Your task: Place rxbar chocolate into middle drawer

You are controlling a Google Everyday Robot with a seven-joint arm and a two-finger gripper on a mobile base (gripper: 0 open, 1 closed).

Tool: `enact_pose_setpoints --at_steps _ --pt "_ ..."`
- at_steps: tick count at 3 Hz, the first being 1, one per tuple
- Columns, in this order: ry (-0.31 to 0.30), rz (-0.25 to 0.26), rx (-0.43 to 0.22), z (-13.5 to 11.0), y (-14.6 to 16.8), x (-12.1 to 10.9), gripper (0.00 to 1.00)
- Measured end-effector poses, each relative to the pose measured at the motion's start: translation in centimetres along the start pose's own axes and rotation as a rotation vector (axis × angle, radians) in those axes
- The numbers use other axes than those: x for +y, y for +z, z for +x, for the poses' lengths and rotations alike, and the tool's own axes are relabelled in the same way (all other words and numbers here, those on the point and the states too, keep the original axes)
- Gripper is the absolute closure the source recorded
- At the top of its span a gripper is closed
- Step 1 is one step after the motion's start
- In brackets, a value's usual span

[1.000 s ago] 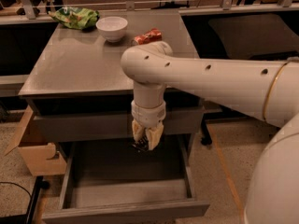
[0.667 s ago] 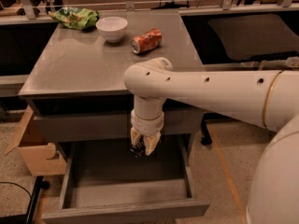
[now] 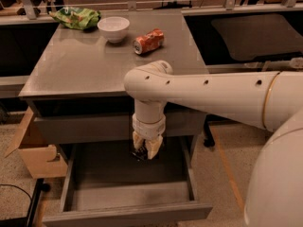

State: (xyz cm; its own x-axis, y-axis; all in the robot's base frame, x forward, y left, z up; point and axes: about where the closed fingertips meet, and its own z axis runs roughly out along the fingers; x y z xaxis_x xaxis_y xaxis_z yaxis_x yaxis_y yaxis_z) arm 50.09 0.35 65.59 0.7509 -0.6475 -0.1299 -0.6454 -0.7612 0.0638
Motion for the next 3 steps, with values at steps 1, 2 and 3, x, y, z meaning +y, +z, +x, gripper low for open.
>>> enact_pose_setpoints --at_steps 1,2,3 --pt "0.077 -0.016 0.014 0.3 3.2 1.2 1.00" --pt "0.125 -0.002 0.038 0.0 6.1 2.0 1.00" --pt "0.141 0.038 0.039 -0.1 8.9 2.6 1.00"
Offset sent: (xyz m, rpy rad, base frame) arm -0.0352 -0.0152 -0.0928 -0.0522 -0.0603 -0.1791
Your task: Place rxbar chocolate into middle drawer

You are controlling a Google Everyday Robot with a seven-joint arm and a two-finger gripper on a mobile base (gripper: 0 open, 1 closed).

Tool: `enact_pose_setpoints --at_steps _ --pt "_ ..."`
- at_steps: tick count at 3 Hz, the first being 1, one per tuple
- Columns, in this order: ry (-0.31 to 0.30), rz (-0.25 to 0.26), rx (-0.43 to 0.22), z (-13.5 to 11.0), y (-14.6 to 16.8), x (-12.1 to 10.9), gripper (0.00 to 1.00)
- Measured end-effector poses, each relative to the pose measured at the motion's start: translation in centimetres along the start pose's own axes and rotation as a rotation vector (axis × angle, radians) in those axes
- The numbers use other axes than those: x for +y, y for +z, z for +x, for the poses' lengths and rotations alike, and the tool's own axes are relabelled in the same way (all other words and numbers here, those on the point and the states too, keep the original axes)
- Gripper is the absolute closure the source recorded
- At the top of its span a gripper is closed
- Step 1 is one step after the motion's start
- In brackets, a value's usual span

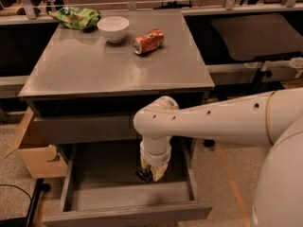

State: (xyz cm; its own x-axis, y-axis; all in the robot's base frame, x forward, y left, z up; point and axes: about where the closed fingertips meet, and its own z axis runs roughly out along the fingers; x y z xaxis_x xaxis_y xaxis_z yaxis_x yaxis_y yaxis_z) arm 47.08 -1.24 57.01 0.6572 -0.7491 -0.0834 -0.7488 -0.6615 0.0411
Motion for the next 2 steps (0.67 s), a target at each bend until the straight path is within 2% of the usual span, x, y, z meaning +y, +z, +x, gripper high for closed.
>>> enact_pose_setpoints --at_steps 1,2 --pt "-0.003 0.077 -0.027 0.42 3.97 -0.92 1.00" --pt "-0.004 0.078 -0.027 0.42 3.98 -0.93 1.00"
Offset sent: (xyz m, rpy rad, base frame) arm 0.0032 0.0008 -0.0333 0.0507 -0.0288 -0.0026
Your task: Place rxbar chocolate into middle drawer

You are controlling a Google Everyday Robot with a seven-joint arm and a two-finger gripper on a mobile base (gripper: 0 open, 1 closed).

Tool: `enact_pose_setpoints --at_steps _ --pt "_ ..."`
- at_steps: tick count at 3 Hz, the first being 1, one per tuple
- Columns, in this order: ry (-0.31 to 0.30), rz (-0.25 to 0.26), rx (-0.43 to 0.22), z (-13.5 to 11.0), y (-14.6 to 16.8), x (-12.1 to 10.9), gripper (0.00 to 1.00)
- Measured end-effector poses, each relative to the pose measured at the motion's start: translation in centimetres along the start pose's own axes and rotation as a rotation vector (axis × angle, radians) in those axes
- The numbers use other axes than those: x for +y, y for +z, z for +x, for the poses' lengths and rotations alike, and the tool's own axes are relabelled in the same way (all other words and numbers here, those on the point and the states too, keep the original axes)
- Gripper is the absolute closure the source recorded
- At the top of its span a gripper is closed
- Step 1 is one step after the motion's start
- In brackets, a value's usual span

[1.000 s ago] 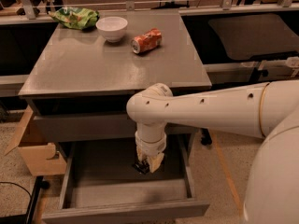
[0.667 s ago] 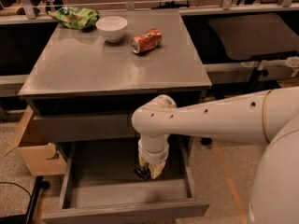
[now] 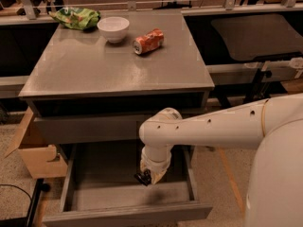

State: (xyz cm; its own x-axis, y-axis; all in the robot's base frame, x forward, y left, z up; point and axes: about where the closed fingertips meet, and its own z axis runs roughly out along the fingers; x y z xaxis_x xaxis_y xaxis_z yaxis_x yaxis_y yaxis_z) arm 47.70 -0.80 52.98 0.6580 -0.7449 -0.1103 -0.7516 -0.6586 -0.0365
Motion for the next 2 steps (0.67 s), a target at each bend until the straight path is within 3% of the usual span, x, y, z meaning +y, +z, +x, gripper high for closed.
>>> enact_pose_setpoints --at_steps 2 --pt "-0.074 0.103 -0.042 -0.3 3.9 -1.8 1.00"
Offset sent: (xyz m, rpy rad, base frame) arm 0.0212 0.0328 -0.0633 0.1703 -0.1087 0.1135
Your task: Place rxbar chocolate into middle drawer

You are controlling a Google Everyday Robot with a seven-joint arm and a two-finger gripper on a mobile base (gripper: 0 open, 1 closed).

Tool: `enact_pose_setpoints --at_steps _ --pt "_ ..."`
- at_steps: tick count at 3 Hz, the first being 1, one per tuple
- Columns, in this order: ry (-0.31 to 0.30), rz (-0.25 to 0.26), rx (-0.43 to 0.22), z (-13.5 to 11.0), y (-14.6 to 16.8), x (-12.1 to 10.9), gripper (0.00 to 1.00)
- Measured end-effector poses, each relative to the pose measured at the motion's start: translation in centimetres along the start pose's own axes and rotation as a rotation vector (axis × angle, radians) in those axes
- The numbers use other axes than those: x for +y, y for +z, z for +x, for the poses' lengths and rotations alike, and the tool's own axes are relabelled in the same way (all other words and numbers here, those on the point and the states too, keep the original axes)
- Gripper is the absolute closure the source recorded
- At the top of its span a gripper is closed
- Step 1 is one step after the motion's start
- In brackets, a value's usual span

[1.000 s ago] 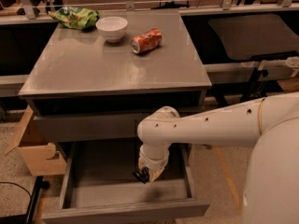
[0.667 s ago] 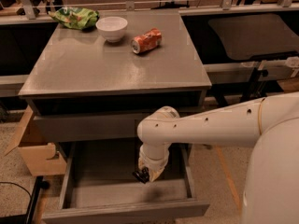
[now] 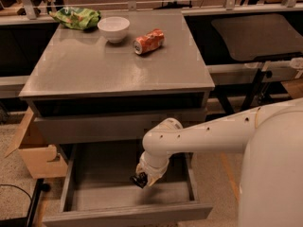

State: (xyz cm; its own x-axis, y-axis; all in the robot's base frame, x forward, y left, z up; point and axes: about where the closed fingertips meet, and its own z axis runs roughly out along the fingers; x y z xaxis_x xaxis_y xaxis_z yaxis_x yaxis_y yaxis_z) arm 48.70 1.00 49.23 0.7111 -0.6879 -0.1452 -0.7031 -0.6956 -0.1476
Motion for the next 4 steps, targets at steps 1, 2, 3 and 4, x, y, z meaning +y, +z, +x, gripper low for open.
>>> enact_pose_setpoints --at_steps 1,2,3,4 --pt "-0.079 0.005 -0.005 -0.1 3.7 -1.7 1.00" --pt "-0.145 -0.022 -0.018 -0.3 6.3 -3.3 1.00" --pt "-0.199 -0.042 -0.038 -0.6 8.4 -4.7 1.00" --pt "-0.198 -0.043 -0.040 -0.6 8.6 -4.6 0.83"
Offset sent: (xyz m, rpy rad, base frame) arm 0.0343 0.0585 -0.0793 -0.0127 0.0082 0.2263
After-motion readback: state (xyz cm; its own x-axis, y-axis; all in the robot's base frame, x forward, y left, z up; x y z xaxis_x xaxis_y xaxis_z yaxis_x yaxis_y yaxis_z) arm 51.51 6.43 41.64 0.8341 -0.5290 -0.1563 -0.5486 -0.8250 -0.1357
